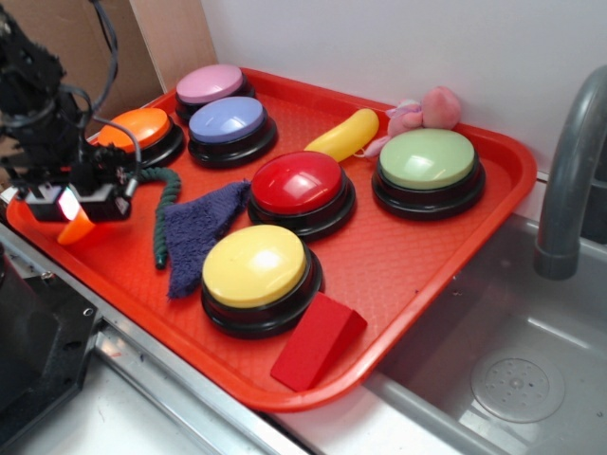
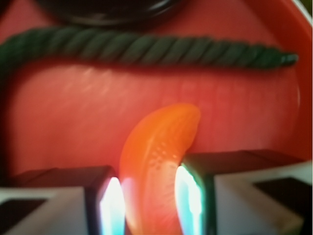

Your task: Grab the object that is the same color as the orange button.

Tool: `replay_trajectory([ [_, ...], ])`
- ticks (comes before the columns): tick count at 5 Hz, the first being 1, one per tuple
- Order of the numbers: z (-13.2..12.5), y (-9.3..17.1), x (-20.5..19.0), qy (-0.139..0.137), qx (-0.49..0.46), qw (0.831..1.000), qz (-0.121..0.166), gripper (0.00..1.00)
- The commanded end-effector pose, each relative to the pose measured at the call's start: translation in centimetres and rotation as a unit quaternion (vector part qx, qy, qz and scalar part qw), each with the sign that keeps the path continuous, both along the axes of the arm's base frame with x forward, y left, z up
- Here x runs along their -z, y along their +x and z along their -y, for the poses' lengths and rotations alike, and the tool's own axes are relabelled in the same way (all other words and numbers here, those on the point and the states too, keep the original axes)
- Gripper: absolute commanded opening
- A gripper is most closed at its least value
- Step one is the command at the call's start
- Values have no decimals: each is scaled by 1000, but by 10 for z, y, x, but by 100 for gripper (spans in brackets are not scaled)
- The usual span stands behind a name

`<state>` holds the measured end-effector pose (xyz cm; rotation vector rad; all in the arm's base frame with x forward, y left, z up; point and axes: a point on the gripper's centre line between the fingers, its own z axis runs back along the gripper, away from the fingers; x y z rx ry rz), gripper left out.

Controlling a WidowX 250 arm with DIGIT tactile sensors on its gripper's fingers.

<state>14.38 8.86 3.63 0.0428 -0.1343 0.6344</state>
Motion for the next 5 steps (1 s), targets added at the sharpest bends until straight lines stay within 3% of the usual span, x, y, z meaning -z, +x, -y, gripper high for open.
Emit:
replay_trajectory([
  [1,37,15,-59,-9,115,993,16,0],
  [2,70,20,-76,-34,182,983,5,0],
  [3,93,22,-91,-41,211,977,3,0],
  [5,79,20,-93,-42,216,975,-21,0],
])
